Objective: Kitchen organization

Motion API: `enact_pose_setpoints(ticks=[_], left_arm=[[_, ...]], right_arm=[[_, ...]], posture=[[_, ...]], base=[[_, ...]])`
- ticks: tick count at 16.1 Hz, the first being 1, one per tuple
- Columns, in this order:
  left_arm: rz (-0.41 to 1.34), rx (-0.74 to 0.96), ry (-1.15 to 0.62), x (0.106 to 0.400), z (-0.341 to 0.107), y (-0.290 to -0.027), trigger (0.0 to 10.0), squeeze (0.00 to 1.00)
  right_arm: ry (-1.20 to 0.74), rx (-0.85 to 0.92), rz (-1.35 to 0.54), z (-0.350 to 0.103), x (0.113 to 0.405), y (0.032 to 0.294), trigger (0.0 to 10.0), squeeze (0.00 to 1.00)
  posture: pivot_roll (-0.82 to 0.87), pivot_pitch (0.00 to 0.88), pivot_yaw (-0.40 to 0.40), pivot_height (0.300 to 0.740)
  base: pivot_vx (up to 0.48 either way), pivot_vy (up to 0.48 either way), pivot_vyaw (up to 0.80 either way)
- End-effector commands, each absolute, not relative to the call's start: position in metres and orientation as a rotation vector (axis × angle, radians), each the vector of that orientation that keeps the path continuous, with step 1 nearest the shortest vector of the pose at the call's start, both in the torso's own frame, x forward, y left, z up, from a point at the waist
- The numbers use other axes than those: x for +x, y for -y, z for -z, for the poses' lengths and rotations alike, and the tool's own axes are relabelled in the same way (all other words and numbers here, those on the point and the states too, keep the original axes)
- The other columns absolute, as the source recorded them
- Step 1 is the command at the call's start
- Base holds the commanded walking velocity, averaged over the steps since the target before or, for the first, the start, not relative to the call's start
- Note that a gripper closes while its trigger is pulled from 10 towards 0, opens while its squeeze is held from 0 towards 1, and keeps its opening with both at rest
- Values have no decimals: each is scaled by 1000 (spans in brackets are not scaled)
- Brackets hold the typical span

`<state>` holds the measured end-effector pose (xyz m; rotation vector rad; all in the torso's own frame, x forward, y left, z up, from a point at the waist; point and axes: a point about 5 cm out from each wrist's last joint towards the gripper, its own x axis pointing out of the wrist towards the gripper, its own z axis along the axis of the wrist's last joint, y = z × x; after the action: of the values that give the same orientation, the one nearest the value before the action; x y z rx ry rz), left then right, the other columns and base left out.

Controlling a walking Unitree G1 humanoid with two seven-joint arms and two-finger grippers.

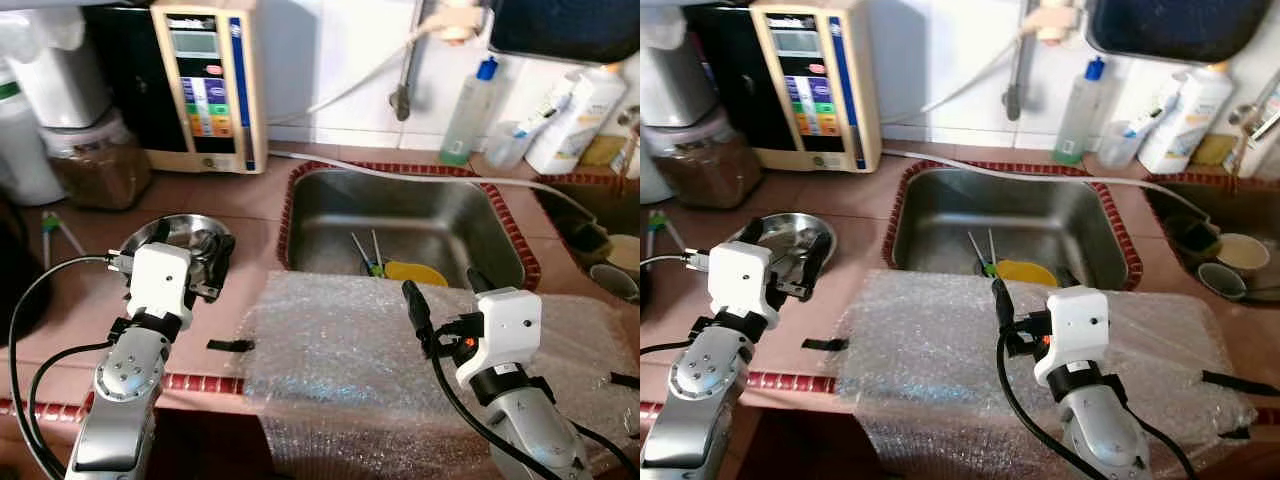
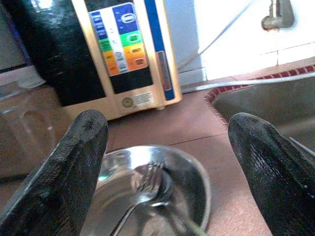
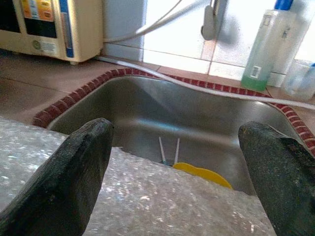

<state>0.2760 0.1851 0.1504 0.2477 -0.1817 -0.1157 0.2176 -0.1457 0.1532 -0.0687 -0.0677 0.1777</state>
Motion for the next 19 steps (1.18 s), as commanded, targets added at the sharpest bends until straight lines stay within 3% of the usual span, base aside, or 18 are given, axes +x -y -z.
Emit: enact_pose_setpoints(ticks=[1,14,19], left_arm=[[130,249,182,278,-150,-183,10000,0],[146,225,160,279,-145,-184,10000,0],[135,232,165,283,-146,-186,10000,0]], right_arm=[[80,-78,-166,-158,217,148,10000,0],[75,-81,-167,-154,219,148,10000,0],[79,-80,-169,-155,219,146,10000,0]], posture=[[69,0,8,740],[71,0,17,740],[72,0,20,740]], base=[[0,0,-731],[0,-318,-56],[0,0,0]])
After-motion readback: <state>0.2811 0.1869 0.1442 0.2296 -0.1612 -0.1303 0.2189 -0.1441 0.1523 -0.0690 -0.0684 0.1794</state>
